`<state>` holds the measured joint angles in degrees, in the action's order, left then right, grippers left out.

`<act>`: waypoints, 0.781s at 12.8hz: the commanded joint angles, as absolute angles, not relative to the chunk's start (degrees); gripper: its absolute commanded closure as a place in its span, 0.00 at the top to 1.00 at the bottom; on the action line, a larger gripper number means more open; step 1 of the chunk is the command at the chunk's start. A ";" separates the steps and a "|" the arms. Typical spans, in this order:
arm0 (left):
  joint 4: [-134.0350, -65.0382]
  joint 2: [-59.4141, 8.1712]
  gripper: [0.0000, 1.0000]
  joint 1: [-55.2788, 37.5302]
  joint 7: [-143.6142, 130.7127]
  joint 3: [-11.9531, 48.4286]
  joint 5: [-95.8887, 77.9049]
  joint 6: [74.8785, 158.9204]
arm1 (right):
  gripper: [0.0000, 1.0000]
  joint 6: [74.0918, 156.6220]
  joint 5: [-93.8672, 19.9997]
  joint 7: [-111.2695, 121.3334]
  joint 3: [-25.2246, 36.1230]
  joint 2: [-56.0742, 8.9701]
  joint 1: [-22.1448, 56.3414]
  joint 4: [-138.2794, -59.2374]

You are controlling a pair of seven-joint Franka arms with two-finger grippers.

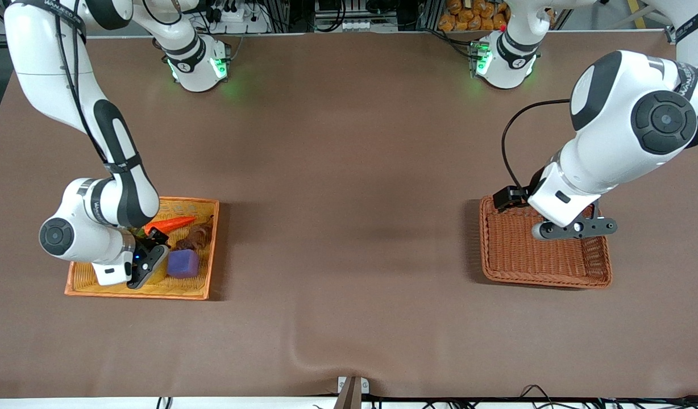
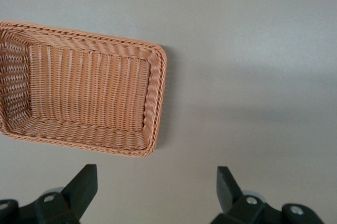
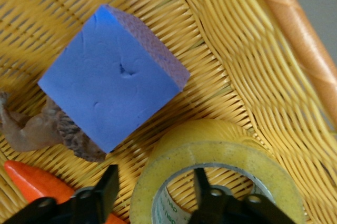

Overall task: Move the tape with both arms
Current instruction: 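Reach the right gripper down to the tape roll in the yellow tray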

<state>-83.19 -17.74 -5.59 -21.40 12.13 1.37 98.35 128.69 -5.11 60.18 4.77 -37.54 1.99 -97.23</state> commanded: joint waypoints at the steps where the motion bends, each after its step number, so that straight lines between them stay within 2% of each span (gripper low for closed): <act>1: -82.71 -19.16 1.00 -6.58 -22.67 12.22 2.11 100.45 | 0.10 127.88 -5.71 61.26 4.31 -38.23 1.14 -95.98; 2: -82.62 -19.77 1.00 -7.03 -22.76 12.22 2.11 101.33 | 0.00 127.71 -5.71 60.91 4.31 -37.88 1.14 -95.89; 4: -82.62 -20.30 1.00 -7.38 -23.72 12.22 2.11 102.13 | 0.00 123.43 -5.71 60.56 4.39 -36.31 1.76 -94.84; 7: -82.71 -20.57 1.00 -7.30 -24.17 12.22 2.72 102.22 | 0.00 106.23 -4.92 60.03 4.48 -34.10 2.11 -84.24; 10: -83.05 -20.74 1.00 -7.29 -24.17 12.22 2.72 102.22 | 0.00 93.73 -4.92 53.22 4.22 -33.67 3.59 -75.26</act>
